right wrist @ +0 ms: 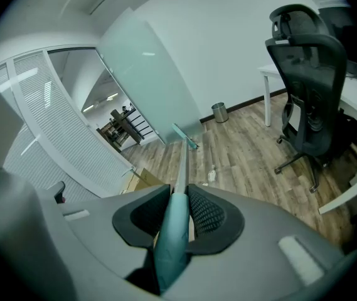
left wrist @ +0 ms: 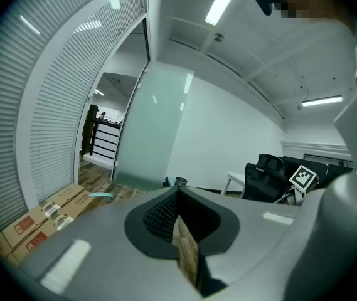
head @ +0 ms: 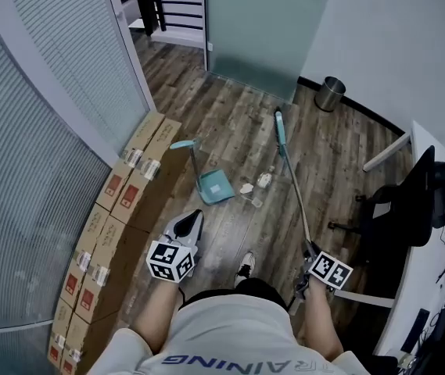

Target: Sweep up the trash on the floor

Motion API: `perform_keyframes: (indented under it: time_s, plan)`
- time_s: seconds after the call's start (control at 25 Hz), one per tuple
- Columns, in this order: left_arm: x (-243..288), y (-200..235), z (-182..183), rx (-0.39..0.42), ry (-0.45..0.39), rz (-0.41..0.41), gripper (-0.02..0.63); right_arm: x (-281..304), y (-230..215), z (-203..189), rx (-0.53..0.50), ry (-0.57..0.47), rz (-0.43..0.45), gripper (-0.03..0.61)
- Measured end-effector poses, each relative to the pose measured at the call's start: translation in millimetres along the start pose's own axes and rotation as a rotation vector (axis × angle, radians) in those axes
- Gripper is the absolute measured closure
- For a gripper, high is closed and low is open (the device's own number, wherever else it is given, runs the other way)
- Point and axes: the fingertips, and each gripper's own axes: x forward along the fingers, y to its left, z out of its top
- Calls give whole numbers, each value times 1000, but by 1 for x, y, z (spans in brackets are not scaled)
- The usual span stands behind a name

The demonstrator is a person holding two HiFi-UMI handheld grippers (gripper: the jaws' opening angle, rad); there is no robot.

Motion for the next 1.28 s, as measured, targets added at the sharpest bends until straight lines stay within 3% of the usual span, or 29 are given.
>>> perform_keyframes:
  time_s: [0.48, 0.96, 1.28]
  plan:
    - [120, -21, 29, 33, 22, 74, 612, 82, -53, 104, -22, 59, 40, 471]
    - [183, 4, 44, 44, 67, 89, 613, 139, -60, 127, 13, 130, 26, 471]
    - [217, 69, 53, 34, 87, 75, 612, 173, -29, 135, 18, 145, -33, 471]
